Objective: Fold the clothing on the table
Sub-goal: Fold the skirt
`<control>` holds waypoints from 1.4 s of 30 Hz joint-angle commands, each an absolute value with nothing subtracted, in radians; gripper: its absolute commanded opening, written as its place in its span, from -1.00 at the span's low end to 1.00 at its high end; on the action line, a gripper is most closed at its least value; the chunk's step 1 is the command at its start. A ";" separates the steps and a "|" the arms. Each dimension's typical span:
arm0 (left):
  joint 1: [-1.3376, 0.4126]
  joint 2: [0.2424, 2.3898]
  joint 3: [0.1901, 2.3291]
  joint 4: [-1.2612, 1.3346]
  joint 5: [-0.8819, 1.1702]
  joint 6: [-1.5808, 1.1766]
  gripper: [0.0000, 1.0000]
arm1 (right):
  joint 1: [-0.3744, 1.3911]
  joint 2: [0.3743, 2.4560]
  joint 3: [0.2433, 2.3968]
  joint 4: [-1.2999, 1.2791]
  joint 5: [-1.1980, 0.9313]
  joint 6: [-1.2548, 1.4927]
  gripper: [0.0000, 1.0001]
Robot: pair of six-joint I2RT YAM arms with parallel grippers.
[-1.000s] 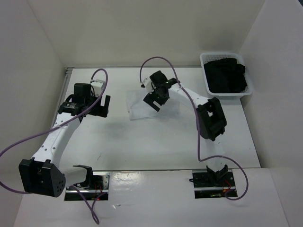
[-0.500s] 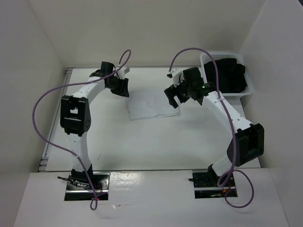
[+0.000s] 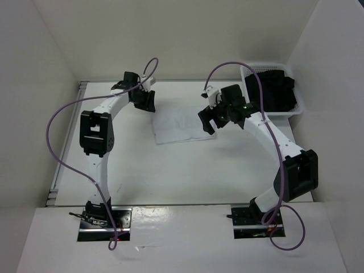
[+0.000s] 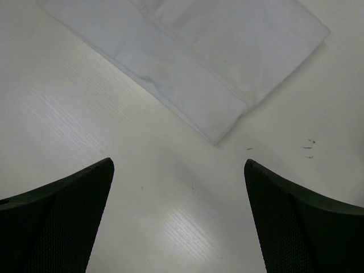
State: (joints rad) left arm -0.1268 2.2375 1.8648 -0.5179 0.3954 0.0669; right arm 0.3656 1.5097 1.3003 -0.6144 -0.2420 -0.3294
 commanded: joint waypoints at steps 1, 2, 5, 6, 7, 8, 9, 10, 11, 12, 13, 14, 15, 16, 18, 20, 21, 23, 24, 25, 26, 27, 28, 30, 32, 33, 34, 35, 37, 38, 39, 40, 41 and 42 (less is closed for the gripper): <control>-0.120 2.299 1.936 -0.511 0.376 0.049 0.12 | 0.360 1.462 1.304 -0.580 -0.270 -0.324 0.99; -0.120 2.316 1.971 -0.520 0.376 0.058 0.12 | 0.360 1.453 1.304 -0.580 -0.270 -0.324 0.99; -0.120 2.377 2.019 -0.540 0.376 0.067 0.12 | 0.360 1.442 1.293 -0.571 -0.270 -0.324 0.99; -0.120 2.388 2.032 -0.557 0.376 0.077 0.12 | 0.360 1.442 1.293 -0.571 -0.270 -0.324 0.99; -0.120 2.398 2.045 -0.566 0.397 0.086 0.12 | 0.360 1.442 1.293 -0.571 -0.270 -0.324 0.99; -0.120 2.408 2.054 -0.577 0.409 0.086 0.12 | 0.360 1.442 1.293 -0.571 -0.270 -0.324 0.99; -0.120 2.422 2.066 -0.590 0.410 0.086 0.09 | 0.360 1.442 1.293 -0.571 -0.270 -0.324 0.99; -0.120 2.422 2.066 -0.591 0.410 0.086 0.09 | 0.360 1.442 1.293 -0.571 -0.270 -0.324 0.99; -0.120 2.433 2.066 -0.601 0.410 0.098 0.06 | 0.360 1.442 1.293 -0.571 -0.270 -0.324 0.99; -0.129 2.433 2.056 -0.612 0.419 0.112 0.01 | 0.360 1.442 1.293 -0.571 -0.279 -0.324 0.99; -0.129 2.433 2.056 -0.612 0.419 0.127 -0.01 | 0.360 1.442 1.293 -0.562 -0.279 -0.324 0.99; -0.129 2.433 2.040 -0.612 0.432 0.127 -0.08 | 0.360 1.442 1.293 -0.561 -0.279 -0.324 0.99; -0.129 2.419 2.030 -0.612 0.433 0.141 -0.15 | 0.360 1.442 1.284 -0.561 -0.279 -0.324 0.99; -0.129 2.419 2.001 -0.612 0.455 0.141 -0.23 | 0.360 1.442 1.284 -0.561 -0.279 -0.324 0.99; -0.129 2.396 1.965 -0.612 0.475 0.150 -0.37 | 0.360 1.442 1.284 -0.561 -0.270 -0.324 0.99; -0.129 2.359 1.900 -0.585 0.488 0.150 -0.65 | 0.360 1.442 1.284 -0.561 -0.270 -0.324 0.99; -0.129 2.346 1.876 -0.584 0.500 0.150 -0.73 | 0.360 1.442 1.284 -0.561 -0.258 -0.324 0.99; -0.129 2.295 1.826 -0.562 0.512 0.138 -0.88 | 0.360 1.453 1.284 -0.561 -0.244 -0.315 0.99; -0.129 2.252 1.766 -0.543 0.512 0.126 -0.93 | 0.360 1.453 1.284 -0.552 -0.217 -0.314 0.99; -0.129 2.228 1.731 -0.529 0.512 0.112 -0.97 | 0.360 1.468 1.284 -0.552 -0.203 -0.314 0.99; -0.120 2.202 1.692 -0.516 0.512 0.086 -1.00 | 0.360 1.477 1.293 -0.552 -0.184 -0.289 0.99; -0.120 2.153 1.625 -0.505 0.512 0.086 -1.00 | 0.360 1.505 1.293 -0.552 -0.151 -0.288 0.99; -0.120 2.131 1.596 -0.493 0.503 0.074 -1.00 | 0.350 1.520 1.304 -0.567 -0.140 -0.273 0.99; -0.109 2.071 1.542 -0.492 0.488 0.063 -1.00 | 0.350 1.567 1.313 -0.577 -0.109 -0.258 0.99; -0.109 2.028 1.477 -0.492 0.473 0.037 -1.00 | 0.339 1.595 1.313 -0.577 -0.091 -0.258 0.99; -0.097 2.017 1.459 -0.492 0.472 0.037 -1.00 | 0.318 1.607 1.313 -0.563 -0.091 -0.249 0.99; -0.097 2.008 1.445 -0.492 0.485 0.026 -1.00 | 0.308 1.633 1.313 -0.563 -0.091 -0.249 0.99; -0.086 2.008 1.424 -0.492 0.485 0.026 -1.00 | 0.298 1.647 1.313 -0.551 -0.104 -0.249 0.99; -0.086 1.997 1.414 -0.482 0.485 0.026 -1.00 | 0.256 1.698 1.325 -0.537 -0.155 -0.249 0.99; -0.077 1.997 1.401 -0.482 0.485 0.026 -1.00 | 0.238 1.716 1.341 -0.525 -0.182 -0.249 0.99; -0.077 1.997 1.401 -0.482 0.485 0.026 -1.00 | 0.218 1.736 1.351 -0.525 -0.211 -0.258 0.99; -0.077 1.997 1.390 -0.482 0.485 0.026 -1.00 | 0.184 1.758 1.365 -0.525 -0.247 -0.267 0.99; -0.077 1.997 1.390 -0.482 0.494 0.026 -1.00 | 0.169 1.802 1.394 -0.525 -0.302 -0.267 0.99; -0.077 1.997 1.390 -0.482 0.494 0.026 -1.00 | 0.155 1.822 1.407 -0.525 -0.325 -0.276 0.99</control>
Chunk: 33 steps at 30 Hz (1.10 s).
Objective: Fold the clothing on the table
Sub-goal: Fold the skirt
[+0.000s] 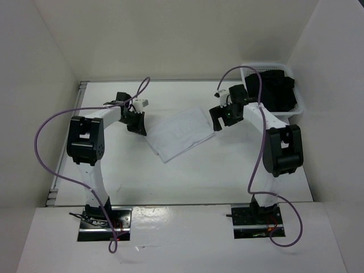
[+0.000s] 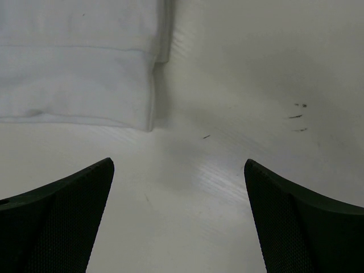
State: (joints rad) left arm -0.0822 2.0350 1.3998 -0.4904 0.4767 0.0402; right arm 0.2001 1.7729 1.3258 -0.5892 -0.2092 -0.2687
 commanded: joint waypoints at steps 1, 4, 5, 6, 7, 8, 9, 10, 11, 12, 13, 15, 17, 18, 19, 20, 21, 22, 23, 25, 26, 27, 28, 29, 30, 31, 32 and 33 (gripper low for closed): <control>-0.077 1.988 1.390 -0.482 0.494 0.026 -1.00 | 0.132 1.863 1.434 -0.525 -0.354 -0.276 0.99; -0.077 1.988 1.381 -0.482 0.503 0.026 -1.00 | 0.111 1.945 1.483 -0.535 -0.440 -0.287 0.94; -0.077 1.988 1.381 -0.482 0.503 0.026 -1.00 | 0.110 1.963 1.494 -0.535 -0.480 -0.287 0.94; -0.077 1.979 1.381 -0.492 0.503 0.035 -1.00 | 0.110 1.982 1.515 -0.544 -0.500 -0.287 0.94; -0.077 1.979 1.381 -0.492 0.503 0.035 -1.00 | 0.101 2.000 1.526 -0.545 -0.520 -0.296 0.94; -0.077 1.979 1.371 -0.492 0.503 0.035 -1.00 | 0.101 2.034 1.526 -0.545 -0.558 -0.296 0.94; -0.077 1.979 1.371 -0.492 0.503 0.035 -1.00 | 0.101 2.051 1.555 -0.555 -0.575 -0.296 0.94; -0.077 1.979 1.371 -0.492 0.503 0.035 -1.00 | 0.101 2.068 1.568 -0.567 -0.598 -0.296 0.91; -0.077 1.979 1.361 -0.492 0.503 0.035 -1.00 | 0.101 2.101 1.577 -0.568 -0.639 -0.296 0.91; -0.077 1.979 1.361 -0.492 0.503 0.035 -1.00 | 0.101 2.115 1.598 -0.580 -0.658 -0.296 0.89; -0.077 1.970 1.350 -0.492 0.503 0.035 -1.00 | 0.101 2.126 1.598 -0.580 -0.673 -0.296 0.89; -0.077 1.970 1.350 -0.502 0.512 0.044 -1.00 | 0.110 2.147 1.609 -0.580 -0.683 -0.296 0.89; -0.077 1.961 1.350 -0.502 0.512 0.044 -1.00 | 0.120 2.148 1.618 -0.580 -0.683 -0.287 0.89; -0.077 1.960 1.350 -0.502 0.512 0.044 -1.00 | 0.120 2.160 1.618 -0.580 -0.692 -0.287 0.89; -0.077 1.950 1.350 -0.502 0.512 0.044 -1.00 | 0.120 2.160 1.618 -0.571 -0.704 -0.287 0.89; -0.077 1.950 1.341 -0.502 0.512 0.044 -1.00 | 0.120 2.172 1.618 -0.571 -0.715 -0.287 0.89; -0.077 1.941 1.341 -0.502 0.512 0.044 -1.00 | 0.120 2.172 1.618 -0.571 -0.715 -0.278 0.89; -0.077 1.940 1.341 -0.502 0.512 0.044 -1.00 | 0.129 2.172 1.618 -0.571 -0.715 -0.278 0.89; -0.077 1.940 1.341 -0.502 0.512 0.044 -1.00 | 0.129 2.186 1.627 -0.571 -0.725 -0.278 0.87; -0.077 1.940 1.341 -0.512 0.512 0.044 -1.00 | 0.147 2.197 1.628 -0.571 -0.726 -0.278 0.83; -0.077 1.940 1.341 -0.512 0.512 0.044 -1.00 | 0.147 2.207 1.628 -0.571 -0.726 -0.278 0.80; -0.077 1.940 1.341 -0.512 0.512 0.044 -1.00 | 0.156 2.207 1.628 -0.571 -0.726 -0.278 0.75; -0.077 1.931 1.341 -0.512 0.512 0.044 -1.00 | 0.156 2.207 1.628 -0.571 -0.726 -0.278 0.71; -0.077 1.931 1.341 -0.512 0.512 0.044 -1.00 | 0.166 2.207 1.628 -0.571 -0.726 -0.278 0.68; -0.077 1.931 1.341 -0.512 0.512 0.044 -1.00 | 0.166 2.218 1.628 -0.571 -0.735 -0.278 0.60; -0.077 1.931 1.341 -0.521 0.512 0.054 -1.00 | 0.166 2.218 1.628 -0.571 -0.735 -0.278 0.56; -0.077 1.931 1.341 -0.522 0.521 0.054 -1.00 | 0.166 2.229 1.628 -0.571 -0.744 -0.278 0.51; -0.077 1.931 1.341 -0.522 0.522 0.054 -1.00 | 0.175 2.229 1.628 -0.571 -0.744 -0.278 0.39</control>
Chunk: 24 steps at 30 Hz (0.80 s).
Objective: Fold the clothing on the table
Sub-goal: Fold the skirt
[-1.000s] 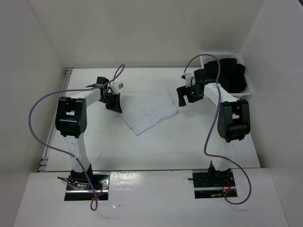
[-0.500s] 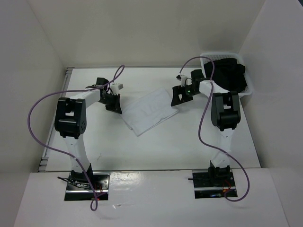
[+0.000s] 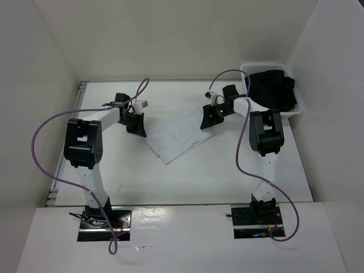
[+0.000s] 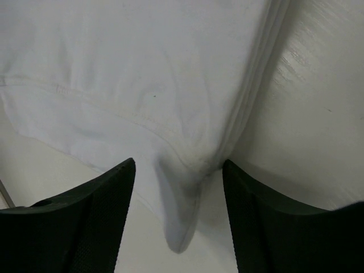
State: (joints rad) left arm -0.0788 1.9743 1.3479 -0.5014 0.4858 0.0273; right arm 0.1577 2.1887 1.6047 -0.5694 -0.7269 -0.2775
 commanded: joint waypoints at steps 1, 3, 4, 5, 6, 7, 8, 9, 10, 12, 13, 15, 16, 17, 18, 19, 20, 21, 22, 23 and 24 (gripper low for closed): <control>-0.077 1.931 1.341 -0.522 0.522 0.054 -1.00 | 0.175 2.229 1.628 -0.571 -0.744 -0.278 0.32; -0.077 1.931 1.341 -0.522 0.522 0.054 -1.00 | 0.175 2.229 1.628 -0.571 -0.733 -0.278 0.15; -0.077 1.931 1.341 -0.522 0.522 0.054 -1.00 | 0.175 2.238 1.628 -0.571 -0.733 -0.278 -0.01; -0.077 1.931 1.341 -0.522 0.522 0.054 -1.00 | 0.175 2.238 1.628 -0.571 -0.733 -0.278 -0.08; -0.077 1.940 1.341 -0.522 0.531 0.054 -1.00 | 0.175 2.238 1.628 -0.571 -0.724 -0.278 -0.16; -0.077 1.940 1.341 -0.522 0.531 0.054 -1.00 | 0.175 2.238 1.628 -0.571 -0.724 -0.278 -0.29; -0.077 1.940 1.341 -0.522 0.531 0.054 -1.00 | 0.175 2.238 1.628 -0.571 -0.724 -0.278 -0.35; -0.077 1.950 1.341 -0.522 0.531 0.054 -1.00 | 0.175 2.238 1.628 -0.571 -0.724 -0.278 -0.42; -0.077 1.950 1.341 -0.522 0.531 0.054 -1.00 | 0.175 2.238 1.628 -0.571 -0.715 -0.278 -0.51; -0.077 1.960 1.341 -0.522 0.531 0.054 -1.00 | 0.175 2.238 1.628 -0.571 -0.706 -0.278 -0.73; -0.077 1.960 1.341 -0.522 0.531 0.054 -1.00 | 0.175 2.227 1.628 -0.571 -0.697 -0.267 -0.82; -0.077 1.971 1.341 -0.522 0.531 0.054 -1.00 | 0.184 2.201 1.628 -0.560 -0.661 -0.247 -1.00; -0.077 1.971 1.350 -0.522 0.531 0.054 -1.00 | 0.184 2.177 1.628 -0.560 -0.626 -0.247 -1.00; -0.087 1.982 1.350 -0.522 0.531 0.054 -1.00 | 0.195 2.162 1.628 -0.560 -0.609 -0.247 -1.00; -0.087 1.982 1.359 -0.522 0.531 0.054 -1.00 | 0.204 2.143 1.628 -0.549 -0.585 -0.247 -1.00; -0.087 1.994 1.359 -0.522 0.531 0.045 -1.00 | 0.224 2.102 1.628 -0.540 -0.556 -0.236 -1.00; -0.098 1.994 1.359 -0.522 0.531 0.044 -1.00 | 0.238 2.079 1.628 -0.529 -0.492 -0.236 -1.00; -0.098 2.003 1.368 -0.522 0.531 0.044 -1.00 | 0.256 2.053 1.614 -0.520 -0.448 -0.236 -1.00; -0.098 2.014 1.368 -0.522 0.531 0.035 -1.00 | 0.276 2.028 1.614 -0.494 -0.399 -0.226 -1.00; -0.098 2.023 1.377 -0.522 0.531 0.035 -1.00 | 0.326 1.975 1.592 -0.482 -0.308 -0.225 -1.00; -0.107 2.023 1.378 -0.522 0.531 0.035 -1.00 | 0.351 1.950 1.583 -0.466 -0.260 -0.225 -1.00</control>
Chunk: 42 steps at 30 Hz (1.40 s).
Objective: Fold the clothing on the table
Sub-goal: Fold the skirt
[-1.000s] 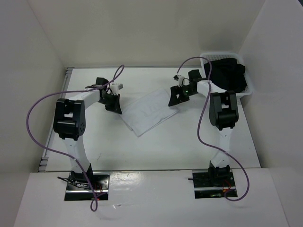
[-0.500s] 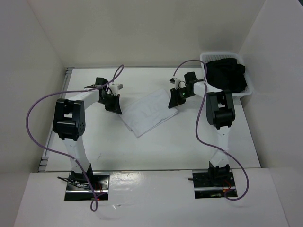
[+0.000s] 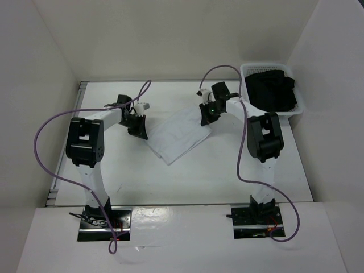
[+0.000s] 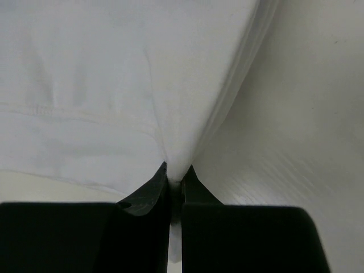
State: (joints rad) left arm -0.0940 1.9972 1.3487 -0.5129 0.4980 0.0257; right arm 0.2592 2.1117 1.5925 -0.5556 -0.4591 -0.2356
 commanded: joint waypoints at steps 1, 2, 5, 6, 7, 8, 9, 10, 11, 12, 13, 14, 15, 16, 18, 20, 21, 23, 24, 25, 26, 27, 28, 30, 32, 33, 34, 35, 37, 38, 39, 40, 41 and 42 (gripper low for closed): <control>-0.107 2.023 1.378 -0.522 0.531 0.035 -1.00 | 0.379 1.927 1.583 -0.453 -0.211 -0.225 -1.00; -0.107 2.023 1.378 -0.522 0.531 0.035 -1.00 | 0.438 1.907 1.583 -0.443 -0.171 -0.225 -1.00; -0.107 2.023 1.378 -0.522 0.531 0.035 -1.00 | 0.549 1.846 1.583 -0.433 -0.046 -0.236 -1.00; -0.107 2.023 1.378 -0.522 0.531 0.035 -1.00 | 0.572 1.835 1.583 -0.433 -0.035 -0.247 -1.00; -0.107 2.023 1.378 -0.522 0.531 0.035 -1.00 | 0.596 1.826 1.583 -0.433 -0.035 -0.247 -1.00; -0.107 2.023 1.378 -0.522 0.531 0.035 -1.00 | 0.619 1.825 1.583 -0.442 -0.035 -0.247 -1.00; -0.107 2.023 1.378 -0.522 0.531 0.035 -1.00 | 0.664 1.825 1.583 -0.442 -0.035 -0.247 -1.00; -0.107 2.023 1.378 -0.522 0.531 0.035 -1.00 | 0.689 1.825 1.583 -0.451 -0.023 -0.256 -1.00; -0.107 2.023 1.378 -0.522 0.531 0.035 -1.00 | 0.713 1.825 1.583 -0.451 -0.009 -0.268 -1.00; -0.107 2.023 1.378 -0.522 0.531 0.035 -1.00 | 0.756 1.835 1.583 -0.451 0.007 -0.268 -1.00; -0.107 2.023 1.378 -0.522 0.531 0.035 -1.00 | 0.774 1.835 1.571 -0.451 0.021 -0.285 -1.00; -0.107 2.023 1.378 -0.522 0.531 0.035 -1.00 | 0.793 1.845 1.562 -0.451 0.032 -0.297 -1.00; -0.107 2.023 1.378 -0.522 0.531 0.035 -1.00 | 0.817 1.845 1.562 -0.451 0.041 -0.298 -1.00; -0.107 2.023 1.378 -0.522 0.540 0.035 -1.00 | 0.827 1.854 1.552 -0.451 0.041 -0.310 -1.00; -0.107 2.023 1.378 -0.522 0.540 0.035 -1.00 | 0.839 1.868 1.542 -0.451 0.041 -0.319 -1.00; -0.107 2.023 1.378 -0.522 0.540 0.035 -1.00 | 0.850 1.878 1.529 -0.451 0.041 -0.339 -1.00; -0.107 2.023 1.378 -0.522 0.540 0.035 -0.99 | 0.874 1.878 1.504 -0.451 0.051 -0.357 -1.00; -0.107 2.023 1.378 -0.531 0.540 0.035 -0.99 | 0.890 1.878 1.480 -0.440 0.083 -0.377 -1.00; -0.107 2.023 1.378 -0.531 0.540 0.035 -0.99 | 0.890 1.878 1.462 -0.431 0.097 -0.390 -1.00; -0.107 2.023 1.378 -0.531 0.540 0.035 -0.99 | 0.899 1.887 1.462 -0.431 0.097 -0.390 -1.00; -0.107 2.023 1.378 -0.531 0.540 0.035 -0.99 | 0.899 1.887 1.448 -0.431 0.116 -0.402 -1.00; -0.107 2.023 1.378 -0.531 0.540 0.035 -0.99 | 0.899 1.887 1.434 -0.431 0.126 -0.402 -1.00; -0.107 2.023 1.378 -0.531 0.540 0.035 -0.99 | 0.910 1.887 1.434 -0.431 0.126 -0.425 -1.00; -0.107 2.023 1.378 -0.531 0.540 0.035 -0.99 | 0.920 1.887 1.411 -0.431 0.173 -0.439 -1.00; -0.107 2.023 1.378 -0.531 0.540 0.035 -0.99 | 0.930 1.887 1.399 -0.440 0.183 -0.453 -1.00; -0.107 2.023 1.378 -0.531 0.540 0.035 -0.99 | 0.943 1.887 1.388 -0.440 0.211 -0.463 -1.00; -0.107 2.023 1.378 -0.531 0.540 0.035 -0.99 | 0.957 1.887 1.388 -0.440 0.225 -0.477 -1.00; -0.107 2.023 1.378 -0.531 0.540 0.035 -0.99 | 0.966 1.878 1.388 -0.440 0.244 -0.477 -1.00; -0.107 2.023 1.378 -0.540 0.540 0.035 -0.99 | 0.980 1.878 1.378 -0.440 0.310 -0.498 -1.00; -0.107 2.032 1.378 -0.540 0.540 0.035 -0.99 | 0.980 1.878 1.378 -0.440 0.310 -0.499 -1.00; -0.107 2.033 1.378 -0.540 0.540 0.035 -0.99 | 0.980 1.865 1.378 -0.440 0.320 -0.508 -1.00; -0.107 2.033 1.378 -0.540 0.540 0.035 -0.99 | 0.971 1.855 1.378 -0.440 0.333 -0.508 -1.00; -0.107 2.033 1.378 -0.540 0.540 0.035 -0.99 | 0.962 1.855 1.378 -0.430 0.333 -0.517 -1.00; -0.107 2.033 1.378 -0.540 0.540 0.035 -0.99 | 0.927 1.845 1.378 -0.430 0.333 -0.517 -1.00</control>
